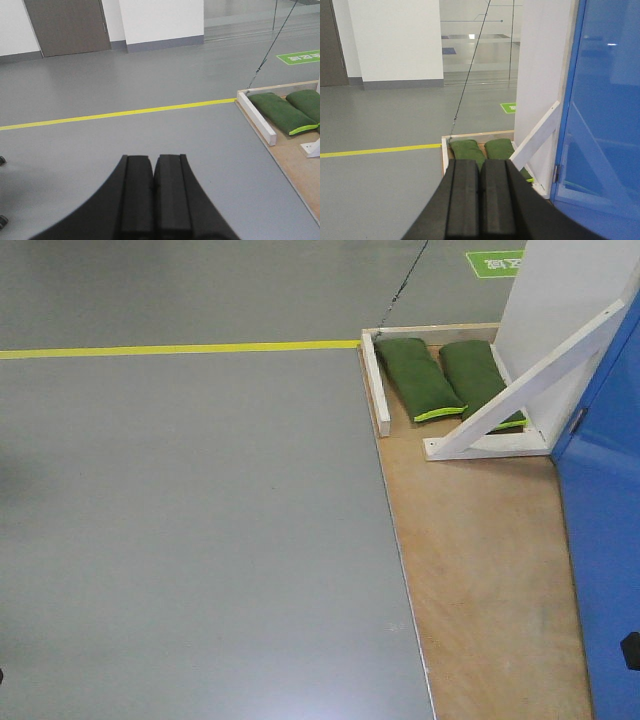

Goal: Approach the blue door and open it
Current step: 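Drive the base alongside the blue door and stop near its edge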

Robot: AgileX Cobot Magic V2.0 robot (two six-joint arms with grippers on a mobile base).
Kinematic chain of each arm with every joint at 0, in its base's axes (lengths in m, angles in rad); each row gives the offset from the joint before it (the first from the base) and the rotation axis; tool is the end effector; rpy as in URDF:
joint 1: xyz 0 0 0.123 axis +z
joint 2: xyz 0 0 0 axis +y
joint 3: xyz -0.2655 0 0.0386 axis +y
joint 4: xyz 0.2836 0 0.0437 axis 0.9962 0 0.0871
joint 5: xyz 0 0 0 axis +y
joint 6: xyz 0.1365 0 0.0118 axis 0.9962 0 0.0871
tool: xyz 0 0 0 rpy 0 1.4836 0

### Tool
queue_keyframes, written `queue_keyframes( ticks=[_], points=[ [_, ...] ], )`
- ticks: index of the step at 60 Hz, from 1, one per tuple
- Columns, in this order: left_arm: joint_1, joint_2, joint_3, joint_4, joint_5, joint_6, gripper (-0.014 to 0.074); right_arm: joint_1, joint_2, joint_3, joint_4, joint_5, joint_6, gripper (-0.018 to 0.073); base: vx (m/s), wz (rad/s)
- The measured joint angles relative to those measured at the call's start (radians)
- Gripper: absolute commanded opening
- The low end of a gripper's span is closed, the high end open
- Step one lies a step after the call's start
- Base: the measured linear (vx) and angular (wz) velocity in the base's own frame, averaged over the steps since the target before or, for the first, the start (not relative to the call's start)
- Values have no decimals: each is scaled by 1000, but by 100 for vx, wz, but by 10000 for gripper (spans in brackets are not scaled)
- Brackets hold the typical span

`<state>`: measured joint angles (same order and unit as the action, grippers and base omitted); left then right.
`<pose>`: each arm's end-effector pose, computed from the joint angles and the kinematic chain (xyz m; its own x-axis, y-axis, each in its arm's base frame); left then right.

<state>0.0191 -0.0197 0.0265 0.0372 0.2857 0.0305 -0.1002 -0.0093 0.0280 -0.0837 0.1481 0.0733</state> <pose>0.1517 0.0043 0.1701 -0.2051 0.0622 -0.9768 -0.0158 0.9976 0.0669 0.1541 -0.0172 0.1866 -0.0797 -0.0015 -0.9968 0.1115 0.9937 -0.0104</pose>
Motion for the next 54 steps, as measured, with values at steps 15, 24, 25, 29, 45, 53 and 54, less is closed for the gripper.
queue_keyframes(
  ticks=[15, 24, 25, 29, 45, 53, 54],
  points=[
    [0, 0, 0, 0, 0, 0, 70, 0, 0, 0, 0, 0, 0, 2, 7, -1],
    [0, 0, 0, 0, 0, 0, 70, 0, 0, 0, 0, 0, 0, 2, 2, -1],
    [0, 0, 0, 0, 0, 0, 70, 0, 0, 0, 0, 0, 0, 2, 0, 0],
    [0, 0, 0, 0, 0, 0, 70, 0, 0, 0, 0, 0, 0, 2, 0, 0],
    [0, 0, 0, 0, 0, 0, 70, 0, 0, 0, 0, 0, 0, 2, 0, 0],
    [0, 0, 0, 0, 0, 0, 70, 0, 0, 0, 0, 0, 0, 2, 0, 0],
    [0, 0, 0, 0, 0, 0, 70, 0, 0, 0, 0, 0, 0, 2, 0, 0]
  ],
)
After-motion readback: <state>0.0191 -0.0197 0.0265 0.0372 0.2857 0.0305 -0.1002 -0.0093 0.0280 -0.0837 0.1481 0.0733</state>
